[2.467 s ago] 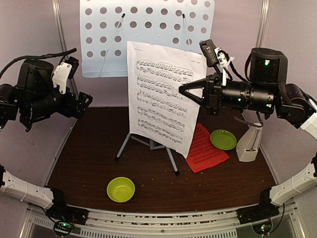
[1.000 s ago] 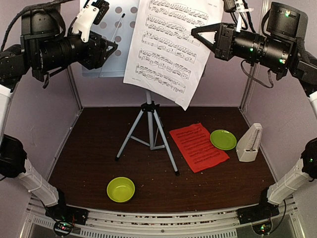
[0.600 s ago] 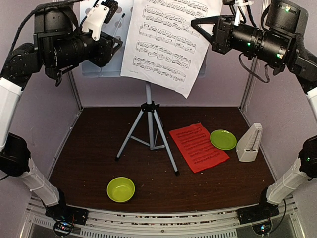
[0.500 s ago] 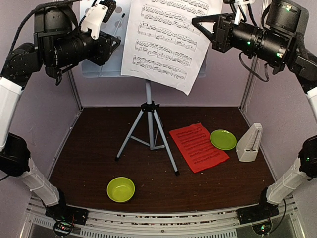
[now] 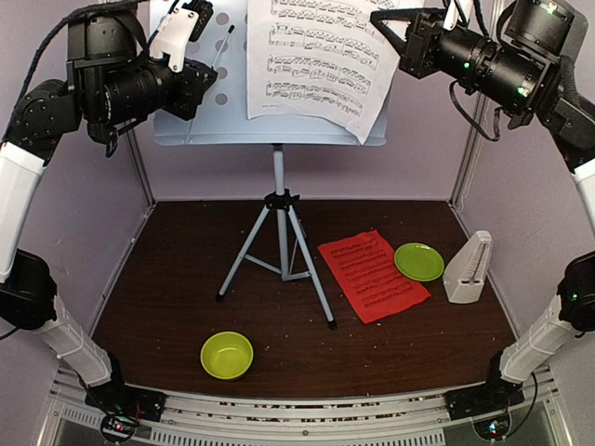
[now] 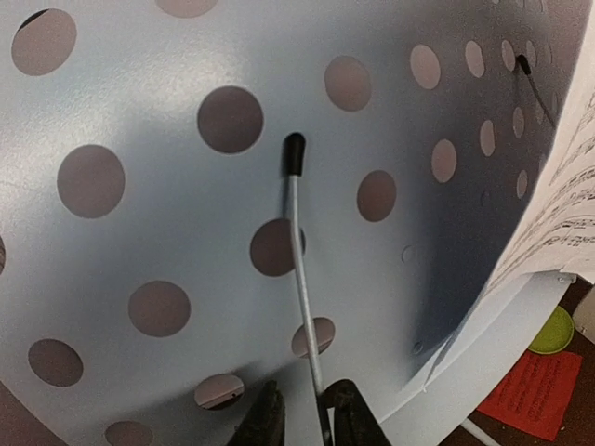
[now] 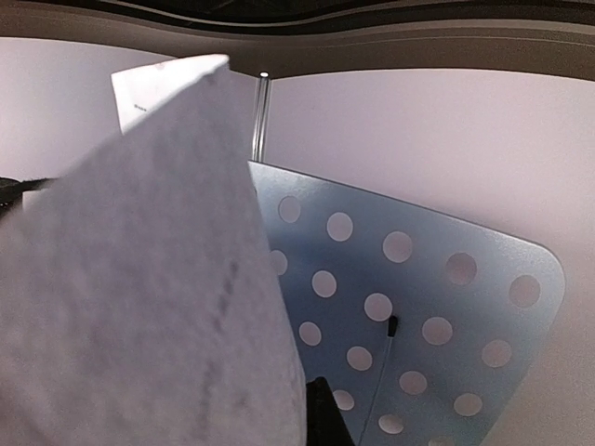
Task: Set up the instrument practice props
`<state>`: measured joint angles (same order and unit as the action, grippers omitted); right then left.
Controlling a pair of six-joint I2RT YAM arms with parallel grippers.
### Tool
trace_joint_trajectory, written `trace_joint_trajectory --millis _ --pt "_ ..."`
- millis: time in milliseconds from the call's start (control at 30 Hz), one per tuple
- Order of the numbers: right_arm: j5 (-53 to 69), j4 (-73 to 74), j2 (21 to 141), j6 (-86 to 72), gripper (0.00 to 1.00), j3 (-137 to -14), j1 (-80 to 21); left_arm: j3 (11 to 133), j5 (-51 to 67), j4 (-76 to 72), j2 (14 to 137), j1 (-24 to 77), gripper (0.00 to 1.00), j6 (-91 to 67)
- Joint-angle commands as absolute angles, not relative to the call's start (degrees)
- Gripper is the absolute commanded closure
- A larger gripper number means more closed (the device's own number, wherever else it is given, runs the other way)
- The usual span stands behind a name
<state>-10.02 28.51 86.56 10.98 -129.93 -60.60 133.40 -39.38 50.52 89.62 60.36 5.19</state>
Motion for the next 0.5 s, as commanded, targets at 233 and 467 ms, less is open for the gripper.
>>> trace_joint_trajectory --millis 233,467 --pt "-14.20 23.73 87.47 12.02 1.00 -129.56 -60.28 128.26 -38.48 40.70 86.42 60.09 1.00 7.18" --pt "-19.13 23.57 88.35 10.94 1.00 -129.81 -60.24 123.73 -39.59 35.70 84.02 60.12 1.00 8.49"
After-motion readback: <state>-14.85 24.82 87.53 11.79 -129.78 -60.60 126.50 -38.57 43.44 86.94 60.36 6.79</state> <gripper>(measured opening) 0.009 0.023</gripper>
